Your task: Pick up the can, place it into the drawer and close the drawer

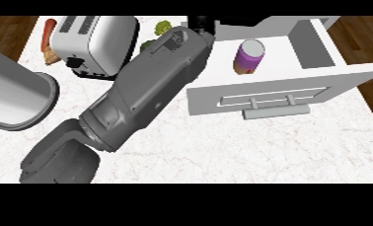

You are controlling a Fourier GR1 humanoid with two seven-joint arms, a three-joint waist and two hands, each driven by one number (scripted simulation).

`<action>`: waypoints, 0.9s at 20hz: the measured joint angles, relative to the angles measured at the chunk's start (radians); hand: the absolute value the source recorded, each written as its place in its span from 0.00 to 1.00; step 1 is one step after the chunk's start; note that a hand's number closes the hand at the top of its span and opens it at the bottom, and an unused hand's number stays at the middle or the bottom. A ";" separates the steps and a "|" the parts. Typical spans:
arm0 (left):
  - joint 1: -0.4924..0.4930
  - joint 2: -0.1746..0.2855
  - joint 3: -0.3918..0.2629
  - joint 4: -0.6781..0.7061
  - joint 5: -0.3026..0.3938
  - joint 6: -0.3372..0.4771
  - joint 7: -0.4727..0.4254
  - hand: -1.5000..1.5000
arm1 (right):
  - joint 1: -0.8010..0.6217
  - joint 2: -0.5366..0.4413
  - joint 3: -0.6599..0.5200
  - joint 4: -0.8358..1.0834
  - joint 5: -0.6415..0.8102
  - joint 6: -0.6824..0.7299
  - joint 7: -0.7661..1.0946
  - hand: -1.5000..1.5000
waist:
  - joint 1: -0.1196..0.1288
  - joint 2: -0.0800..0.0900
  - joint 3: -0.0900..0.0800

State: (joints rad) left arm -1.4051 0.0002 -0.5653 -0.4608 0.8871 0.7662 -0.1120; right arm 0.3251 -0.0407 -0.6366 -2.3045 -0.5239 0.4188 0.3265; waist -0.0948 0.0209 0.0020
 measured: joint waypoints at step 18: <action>-0.011 0.000 -0.020 -0.007 0.114 0.011 -0.127 0.00 | -0.087 -0.078 -0.008 -0.057 0.193 0.086 -0.159 0.00 | 0.019 -0.001 0.000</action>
State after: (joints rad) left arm -1.4165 0.0001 -0.5855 -0.4679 1.0016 0.7770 -0.2395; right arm 0.2383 -0.1185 -0.6447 -2.3617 -0.3304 0.5045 0.1671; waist -0.0761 0.0194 0.0015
